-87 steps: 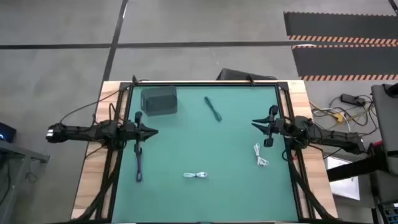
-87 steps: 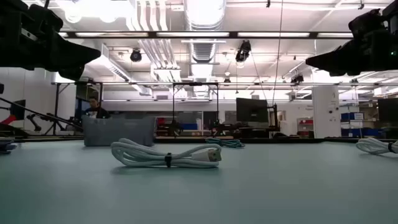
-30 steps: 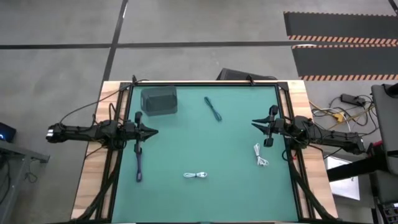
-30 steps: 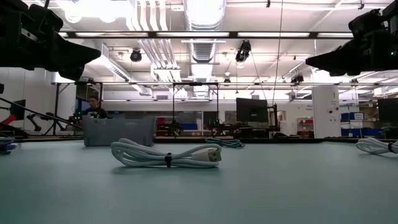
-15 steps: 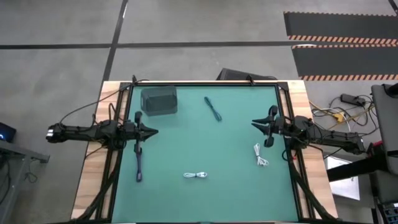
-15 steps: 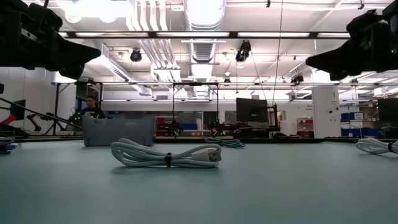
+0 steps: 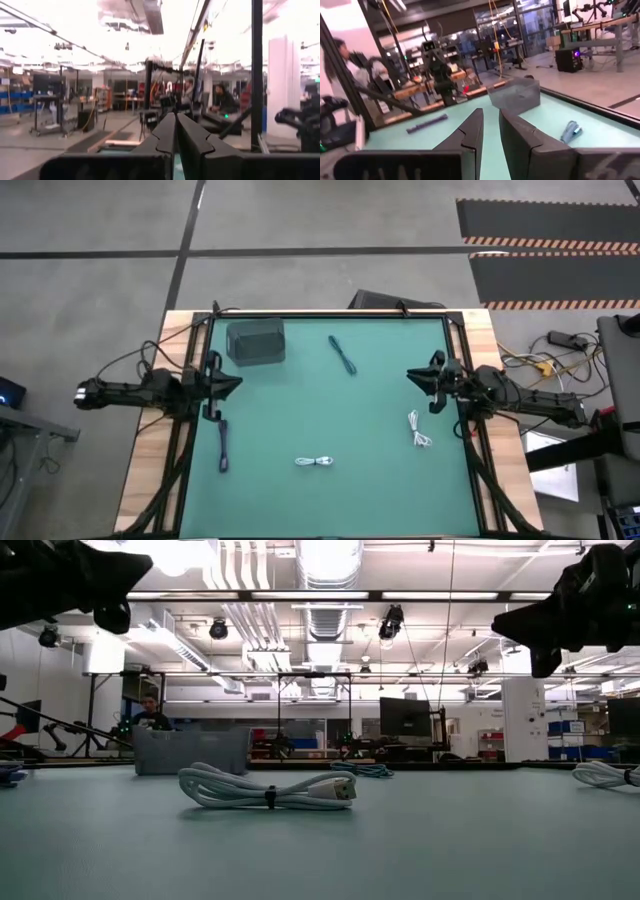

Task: Pick and place USB-C Cables
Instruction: Put the blue charger cable into the black bin

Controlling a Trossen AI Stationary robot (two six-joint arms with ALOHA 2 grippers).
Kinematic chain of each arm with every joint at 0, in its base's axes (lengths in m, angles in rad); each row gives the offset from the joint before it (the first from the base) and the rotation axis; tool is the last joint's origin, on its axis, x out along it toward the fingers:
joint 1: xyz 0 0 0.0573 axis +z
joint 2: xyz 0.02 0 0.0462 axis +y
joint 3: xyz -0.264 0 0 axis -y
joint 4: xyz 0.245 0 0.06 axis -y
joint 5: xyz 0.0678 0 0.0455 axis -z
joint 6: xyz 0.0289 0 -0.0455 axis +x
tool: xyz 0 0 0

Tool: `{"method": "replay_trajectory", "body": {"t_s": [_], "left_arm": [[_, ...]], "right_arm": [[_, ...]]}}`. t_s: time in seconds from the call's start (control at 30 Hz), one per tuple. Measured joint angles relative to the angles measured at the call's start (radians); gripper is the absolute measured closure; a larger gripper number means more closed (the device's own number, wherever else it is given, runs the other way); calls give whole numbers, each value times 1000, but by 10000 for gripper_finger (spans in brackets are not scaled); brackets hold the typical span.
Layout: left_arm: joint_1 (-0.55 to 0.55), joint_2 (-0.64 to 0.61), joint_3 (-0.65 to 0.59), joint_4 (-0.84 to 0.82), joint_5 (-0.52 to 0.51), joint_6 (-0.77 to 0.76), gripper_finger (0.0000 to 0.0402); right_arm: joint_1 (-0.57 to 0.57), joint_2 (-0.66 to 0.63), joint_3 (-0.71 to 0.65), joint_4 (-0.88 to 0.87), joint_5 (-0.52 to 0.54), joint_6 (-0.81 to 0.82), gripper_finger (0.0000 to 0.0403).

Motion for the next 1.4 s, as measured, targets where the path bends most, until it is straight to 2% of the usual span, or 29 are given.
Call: {"method": "replay_trajectory", "body": {"t_s": [0.2,0.37,0.53,0.77,0.9,1.4], "left_arm": [[-1,7,0,33,7,-9,401],[-1,33,0,45,10,-144,401],[-1,61,0,108,10,-152,401],[0,94,9,229,3,13,401],[0,104,12,330,0,104,401],[0,102,9,366,-16,246,401]], "right_arm": [[0,0,0,72,-8,-34,351],[0,16,0,205,-8,-61,351],[0,57,0,320,-2,-95,351],[0,151,0,448,5,-93,351],[0,220,8,471,45,-94,351],[0,483,202,472,81,-102,351]]}}
